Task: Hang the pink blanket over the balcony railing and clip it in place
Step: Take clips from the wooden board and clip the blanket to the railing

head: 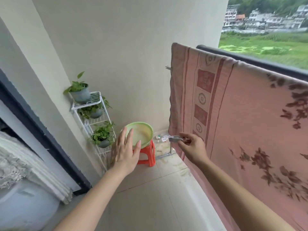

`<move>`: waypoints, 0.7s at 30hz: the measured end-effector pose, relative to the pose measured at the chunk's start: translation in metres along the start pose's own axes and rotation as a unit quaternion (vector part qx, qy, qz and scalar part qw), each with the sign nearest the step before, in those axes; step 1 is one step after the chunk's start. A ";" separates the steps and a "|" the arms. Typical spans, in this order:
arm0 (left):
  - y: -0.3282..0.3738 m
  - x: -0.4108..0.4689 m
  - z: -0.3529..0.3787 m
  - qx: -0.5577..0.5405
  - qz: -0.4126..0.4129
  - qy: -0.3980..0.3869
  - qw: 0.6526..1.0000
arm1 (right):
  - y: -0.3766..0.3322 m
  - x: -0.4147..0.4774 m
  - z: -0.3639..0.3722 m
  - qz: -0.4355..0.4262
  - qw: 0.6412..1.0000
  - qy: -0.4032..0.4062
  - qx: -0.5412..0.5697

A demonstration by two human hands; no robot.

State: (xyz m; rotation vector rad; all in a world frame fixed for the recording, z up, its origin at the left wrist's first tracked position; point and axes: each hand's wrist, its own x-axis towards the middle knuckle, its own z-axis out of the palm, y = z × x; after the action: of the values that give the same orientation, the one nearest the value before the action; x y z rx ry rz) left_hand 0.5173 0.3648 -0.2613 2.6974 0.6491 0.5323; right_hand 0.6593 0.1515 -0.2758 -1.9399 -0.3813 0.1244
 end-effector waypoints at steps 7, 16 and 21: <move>-0.022 0.137 0.059 -0.047 0.035 -0.045 0.997 | 0.005 0.117 0.033 0.001 0.999 0.032 0.037; -0.049 0.325 0.150 -0.042 0.018 -0.085 0.995 | 0.048 0.336 0.080 0.019 0.998 0.019 0.052; -0.056 0.423 0.177 -0.027 0.030 -0.089 0.995 | 0.046 0.450 0.103 0.015 0.998 0.009 0.052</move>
State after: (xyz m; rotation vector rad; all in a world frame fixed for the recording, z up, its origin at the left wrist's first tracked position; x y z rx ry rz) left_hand 0.9217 0.5806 -0.3204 2.6802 0.5003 0.3146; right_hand 1.0653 0.3713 -0.3175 -1.8432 -0.3277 0.1446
